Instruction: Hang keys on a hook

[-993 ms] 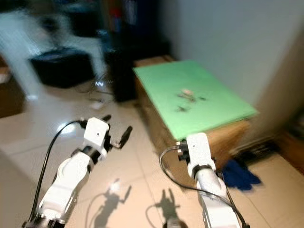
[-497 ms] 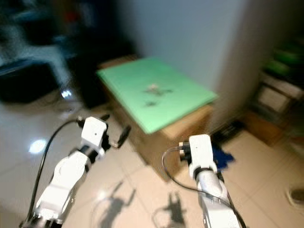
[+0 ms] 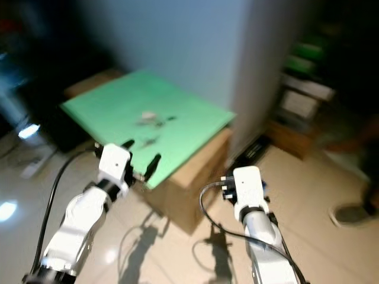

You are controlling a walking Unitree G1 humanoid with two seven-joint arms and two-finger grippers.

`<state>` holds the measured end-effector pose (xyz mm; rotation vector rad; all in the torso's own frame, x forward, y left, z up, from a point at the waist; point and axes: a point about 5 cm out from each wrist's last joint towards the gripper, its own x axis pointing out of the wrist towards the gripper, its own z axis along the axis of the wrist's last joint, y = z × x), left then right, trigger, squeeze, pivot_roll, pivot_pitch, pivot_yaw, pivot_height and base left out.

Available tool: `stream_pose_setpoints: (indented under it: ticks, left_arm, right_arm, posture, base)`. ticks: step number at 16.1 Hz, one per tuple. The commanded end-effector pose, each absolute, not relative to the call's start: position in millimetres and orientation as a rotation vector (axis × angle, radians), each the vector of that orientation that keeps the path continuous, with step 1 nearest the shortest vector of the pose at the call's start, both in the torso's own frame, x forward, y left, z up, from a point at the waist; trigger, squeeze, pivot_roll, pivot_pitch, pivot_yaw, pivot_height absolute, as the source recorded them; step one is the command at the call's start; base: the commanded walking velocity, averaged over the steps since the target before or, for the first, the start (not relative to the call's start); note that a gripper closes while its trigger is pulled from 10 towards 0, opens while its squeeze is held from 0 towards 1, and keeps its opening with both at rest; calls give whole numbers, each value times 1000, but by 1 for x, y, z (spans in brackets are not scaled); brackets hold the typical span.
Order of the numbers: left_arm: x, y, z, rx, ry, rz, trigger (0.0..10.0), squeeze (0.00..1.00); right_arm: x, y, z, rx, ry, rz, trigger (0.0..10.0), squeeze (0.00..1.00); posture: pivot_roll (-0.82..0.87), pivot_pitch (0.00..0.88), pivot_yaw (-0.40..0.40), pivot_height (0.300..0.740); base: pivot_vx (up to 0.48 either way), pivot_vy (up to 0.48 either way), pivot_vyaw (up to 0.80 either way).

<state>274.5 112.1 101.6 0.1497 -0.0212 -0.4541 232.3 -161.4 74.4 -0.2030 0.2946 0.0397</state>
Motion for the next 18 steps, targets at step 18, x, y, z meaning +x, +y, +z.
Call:
stream_pose_setpoints:
  ticks: [18]
  left_arm:
    - [274, 106, 101, 146, -16, -487, 10000, 0]
  right_arm:
    - [232, -168, 72, -251, 311, 21, 10000, 0]
  posture:
    - [-180, 0, 69, 718]
  base:
    - [362, 0, 214]
